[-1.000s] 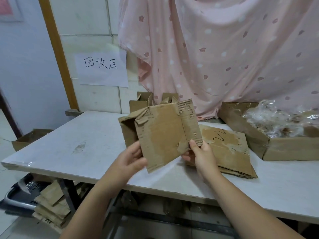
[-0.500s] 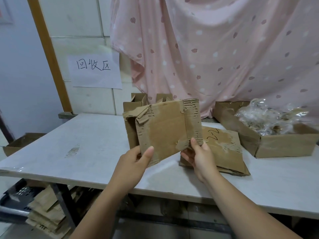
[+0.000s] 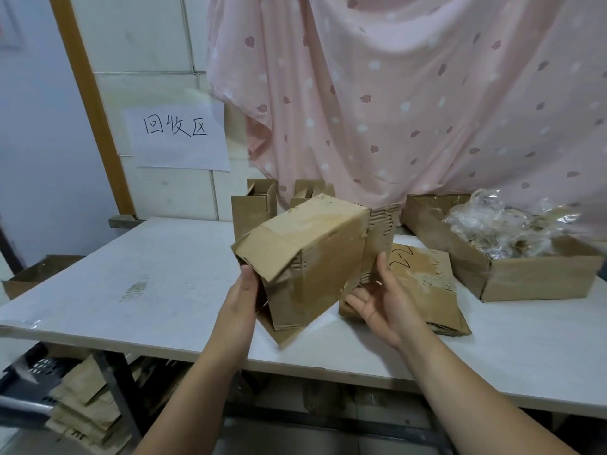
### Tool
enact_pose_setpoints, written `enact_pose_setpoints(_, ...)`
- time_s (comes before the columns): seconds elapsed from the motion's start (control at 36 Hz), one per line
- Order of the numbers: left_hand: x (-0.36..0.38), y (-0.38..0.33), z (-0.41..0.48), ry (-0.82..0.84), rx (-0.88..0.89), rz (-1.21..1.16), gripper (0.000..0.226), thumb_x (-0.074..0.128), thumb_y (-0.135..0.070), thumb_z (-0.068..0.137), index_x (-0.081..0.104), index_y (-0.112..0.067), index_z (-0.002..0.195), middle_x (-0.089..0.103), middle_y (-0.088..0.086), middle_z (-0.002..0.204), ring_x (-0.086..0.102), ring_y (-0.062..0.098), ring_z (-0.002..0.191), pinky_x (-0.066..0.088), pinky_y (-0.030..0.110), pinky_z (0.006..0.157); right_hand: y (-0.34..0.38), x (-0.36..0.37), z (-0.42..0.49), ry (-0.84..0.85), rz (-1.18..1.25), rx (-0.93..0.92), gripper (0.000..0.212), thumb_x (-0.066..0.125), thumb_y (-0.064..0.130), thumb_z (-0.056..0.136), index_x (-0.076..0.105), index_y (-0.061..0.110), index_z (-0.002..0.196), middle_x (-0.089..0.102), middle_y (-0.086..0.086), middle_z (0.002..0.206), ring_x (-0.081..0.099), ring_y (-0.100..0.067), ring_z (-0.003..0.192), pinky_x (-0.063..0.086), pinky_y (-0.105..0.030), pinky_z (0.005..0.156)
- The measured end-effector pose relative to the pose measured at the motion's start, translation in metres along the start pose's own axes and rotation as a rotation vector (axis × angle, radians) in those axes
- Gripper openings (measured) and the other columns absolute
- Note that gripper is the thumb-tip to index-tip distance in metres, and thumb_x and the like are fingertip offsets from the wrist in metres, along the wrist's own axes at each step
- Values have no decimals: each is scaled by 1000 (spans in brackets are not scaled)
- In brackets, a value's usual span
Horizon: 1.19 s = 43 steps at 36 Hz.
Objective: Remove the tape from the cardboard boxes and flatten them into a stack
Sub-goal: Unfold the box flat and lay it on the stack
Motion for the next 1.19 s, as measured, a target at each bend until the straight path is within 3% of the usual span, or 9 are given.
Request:
enact_pose_setpoints(0.08,-5,3,2,29,44,-268,131,38,-100,40,43,-17,141,54,1,137,46,20,130,27,44,114,-1,-1,2,-37,17,-1,49,55,48,79,62,14,115,68,-12,115,66,-31,105,55,-45,86)
enact_pose_setpoints(0.25,-8,-5,5,31,57,-392,135,43,-99,32,46,-15,137,54,-5,135,41,8,131,22,25,110,0,-7,5,-126,-47,-11,27,59,29,89,63,12,109,73,-9,101,72,-21,86,60,-36,73)
enact_pose_setpoints(0.36,-1,-16,3,35,49,-258,64,44,-70,69,61,-22,108,69,-16,95,61,-7,94,42,4,75,-7,-4,9,-110,-91,-14,38,59,5,87,53,2,125,69,-16,111,68,-24,96,59,-37,76)
enact_pose_setpoints(0.5,1,-16,6,-16,-23,-380,15,51,-16,93,63,-10,87,69,-7,69,64,5,68,46,22,66,-14,0,12,-133,-192,28,61,69,16,82,38,15,134,65,-12,117,64,-26,101,52,-45,89)
enact_pose_setpoints(0.58,-8,-15,8,-41,13,-406,16,48,-4,92,63,-9,86,69,-5,73,64,8,74,45,30,78,1,-3,10,-304,-403,-89,80,71,55,74,31,29,138,55,-3,129,56,-16,92,44,-37,90)
enact_pose_setpoints(0.69,-19,-18,9,-45,70,-430,20,44,-10,96,64,-10,97,74,0,85,69,13,82,54,23,68,44,14,2,-279,-764,-415,56,37,58,92,57,18,125,61,9,117,54,-4,104,39,-11,84)
enact_pose_setpoints(0.81,-24,-21,8,-71,128,-315,19,49,-23,94,66,-16,101,75,-2,90,71,12,83,55,22,64,47,33,7,25,-822,-153,68,37,72,70,69,20,101,71,8,92,64,-7,80,45,-24,75)
enact_pose_setpoints(1.0,-30,-35,0,-230,327,-81,17,59,-14,90,63,-29,83,69,-25,70,65,-6,67,47,7,55,35,47,11,196,-993,-117,24,69,21,84,62,29,106,69,6,102,63,-3,94,48,-14,80)
enact_pose_setpoints(1.19,-28,-39,-7,-331,443,-118,36,67,-7,83,41,-31,91,52,-7,127,65,5,100,57,23,75,41,49,14,83,-896,-305,11,62,7,89,63,16,94,70,-4,93,63,-13,83,51,-30,81)
Point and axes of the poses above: each hand's wrist, its own z-axis towards the middle knuckle, its own x-axis out of the palm, y = z × x, the point moved 4 cm from there along z, towards the middle knuckle
